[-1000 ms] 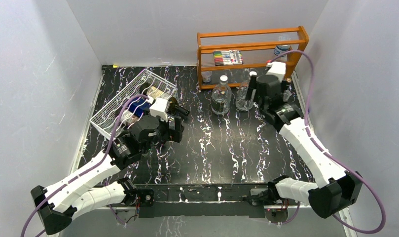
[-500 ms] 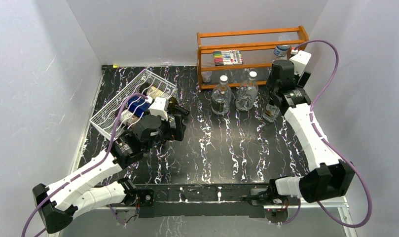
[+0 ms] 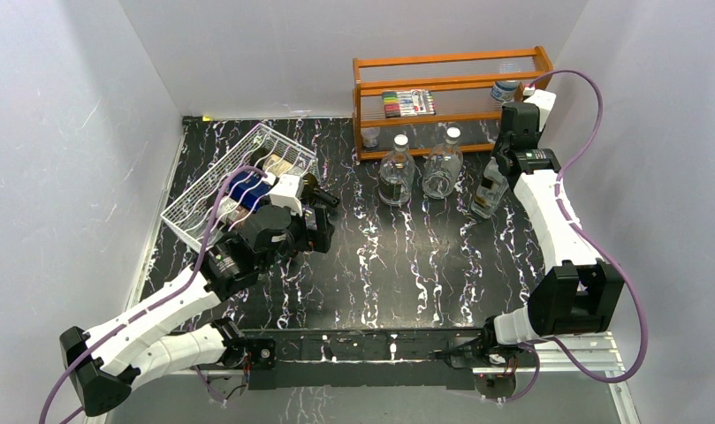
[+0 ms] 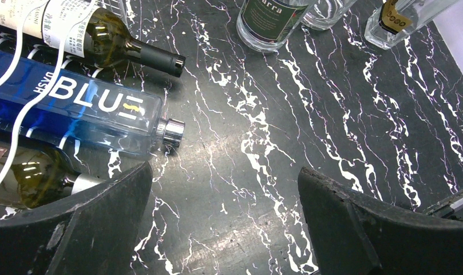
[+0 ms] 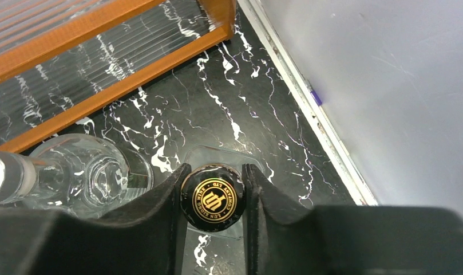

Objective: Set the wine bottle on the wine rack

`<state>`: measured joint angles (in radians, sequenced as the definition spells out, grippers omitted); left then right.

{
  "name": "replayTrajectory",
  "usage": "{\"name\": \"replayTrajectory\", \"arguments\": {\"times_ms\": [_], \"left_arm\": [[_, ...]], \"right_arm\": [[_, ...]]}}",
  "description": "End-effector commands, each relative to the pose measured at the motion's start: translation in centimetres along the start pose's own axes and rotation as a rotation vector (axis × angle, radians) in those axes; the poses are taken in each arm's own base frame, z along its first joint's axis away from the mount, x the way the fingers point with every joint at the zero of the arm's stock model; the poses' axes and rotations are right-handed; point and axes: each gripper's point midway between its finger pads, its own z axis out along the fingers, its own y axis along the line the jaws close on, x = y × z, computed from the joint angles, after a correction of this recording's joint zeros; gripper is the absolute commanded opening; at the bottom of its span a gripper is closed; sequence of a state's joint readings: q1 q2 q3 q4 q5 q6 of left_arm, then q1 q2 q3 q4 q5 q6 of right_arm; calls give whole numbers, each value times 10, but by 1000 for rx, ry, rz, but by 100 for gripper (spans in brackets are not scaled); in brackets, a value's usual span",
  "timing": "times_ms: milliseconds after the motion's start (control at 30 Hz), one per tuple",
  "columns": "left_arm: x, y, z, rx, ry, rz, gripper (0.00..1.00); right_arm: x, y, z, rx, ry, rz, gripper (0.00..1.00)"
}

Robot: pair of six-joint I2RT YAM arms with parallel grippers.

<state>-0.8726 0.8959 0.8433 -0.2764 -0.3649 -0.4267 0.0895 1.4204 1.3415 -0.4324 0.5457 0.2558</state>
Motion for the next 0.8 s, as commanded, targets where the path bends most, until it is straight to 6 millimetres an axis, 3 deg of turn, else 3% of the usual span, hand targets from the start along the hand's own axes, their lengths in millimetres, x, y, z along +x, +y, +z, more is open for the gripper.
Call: {"name": "replayTrajectory", "arguments": {"times_ms": [0, 267, 500, 767], "left_arm": [[-6, -3, -2, 12, -19, -17, 98], [-5, -7, 2, 24, -10, -7, 98], [-9, -17, 4, 86, -38, 26, 98], [-17, -21, 2, 122, -103, 25, 98]], "right_arm": [[-25, 4, -7, -39, -67, -8, 25], [-17, 13, -27, -102, -23, -5, 1], [-8, 28, -59, -231, 50, 5, 0], [18, 73, -110, -538, 138, -25, 0]]}}
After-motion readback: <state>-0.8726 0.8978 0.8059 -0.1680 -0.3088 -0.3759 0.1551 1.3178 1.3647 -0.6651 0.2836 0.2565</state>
